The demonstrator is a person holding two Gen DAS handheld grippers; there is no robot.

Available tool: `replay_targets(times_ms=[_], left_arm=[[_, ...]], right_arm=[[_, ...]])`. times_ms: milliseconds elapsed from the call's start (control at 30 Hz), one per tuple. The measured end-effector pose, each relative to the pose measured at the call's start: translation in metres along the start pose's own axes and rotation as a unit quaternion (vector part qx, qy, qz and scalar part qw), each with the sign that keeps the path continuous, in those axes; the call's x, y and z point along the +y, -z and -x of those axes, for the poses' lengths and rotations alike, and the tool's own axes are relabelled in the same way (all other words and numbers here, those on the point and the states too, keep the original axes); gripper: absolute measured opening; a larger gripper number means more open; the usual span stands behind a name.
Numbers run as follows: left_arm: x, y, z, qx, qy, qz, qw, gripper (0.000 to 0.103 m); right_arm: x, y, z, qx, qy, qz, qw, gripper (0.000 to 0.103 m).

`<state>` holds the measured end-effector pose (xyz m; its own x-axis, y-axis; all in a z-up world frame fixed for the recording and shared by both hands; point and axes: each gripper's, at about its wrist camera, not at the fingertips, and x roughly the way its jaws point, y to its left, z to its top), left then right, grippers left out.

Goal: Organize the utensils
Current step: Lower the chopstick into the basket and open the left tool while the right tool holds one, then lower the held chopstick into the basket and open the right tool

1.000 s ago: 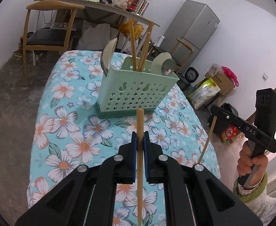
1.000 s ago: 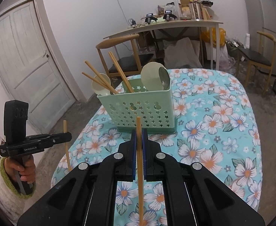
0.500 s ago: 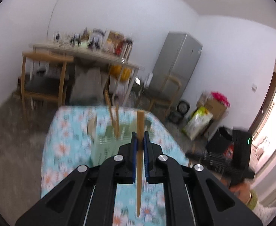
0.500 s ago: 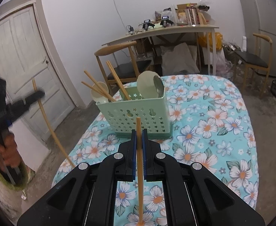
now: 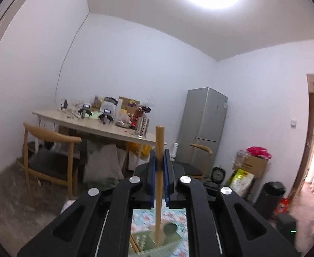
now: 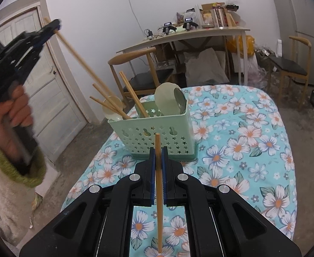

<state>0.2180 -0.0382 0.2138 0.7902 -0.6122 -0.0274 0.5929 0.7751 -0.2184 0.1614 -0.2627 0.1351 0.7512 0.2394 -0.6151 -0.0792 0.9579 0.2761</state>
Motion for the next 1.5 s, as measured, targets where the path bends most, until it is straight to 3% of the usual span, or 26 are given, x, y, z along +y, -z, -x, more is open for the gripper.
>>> replay_targets(times_ms=[367,667,700,733,833,1267,1500], left_arm=[[0.007,0.054,-0.069,0.044,-0.036,-0.021,0.9982,0.006],[0.014,0.078,-0.083,0.109,-0.012,0.019,0.9938,0.007],[0.014,0.078,-0.084,0.114,-0.011,0.019,0.9932,0.013],[0.014,0.079,-0.082,0.119,-0.010,0.020,0.9927,0.026],[0.014,0.076,-0.075,0.113,-0.002,0.021,0.9934,0.043],[0.002,0.048,-0.011,0.082,0.007,0.001,0.9966,0.066],[0.021,0.075,0.049,0.111,-0.020,0.007,0.9936,0.073]], right_arm=[[-0.015,-0.001,-0.008,0.007,-0.007,-0.009,1.000,0.004],[-0.017,0.000,-0.009,0.009,-0.013,-0.013,1.000,0.004],[-0.017,0.001,-0.009,0.009,-0.013,-0.014,1.000,0.004],[-0.016,0.001,-0.009,0.009,-0.013,-0.014,1.000,0.004],[-0.016,0.001,-0.008,0.008,-0.011,-0.012,1.000,0.004],[0.005,-0.025,0.018,-0.037,0.010,0.005,0.999,0.004],[0.025,-0.070,0.039,-0.102,0.019,0.032,0.994,0.004]])
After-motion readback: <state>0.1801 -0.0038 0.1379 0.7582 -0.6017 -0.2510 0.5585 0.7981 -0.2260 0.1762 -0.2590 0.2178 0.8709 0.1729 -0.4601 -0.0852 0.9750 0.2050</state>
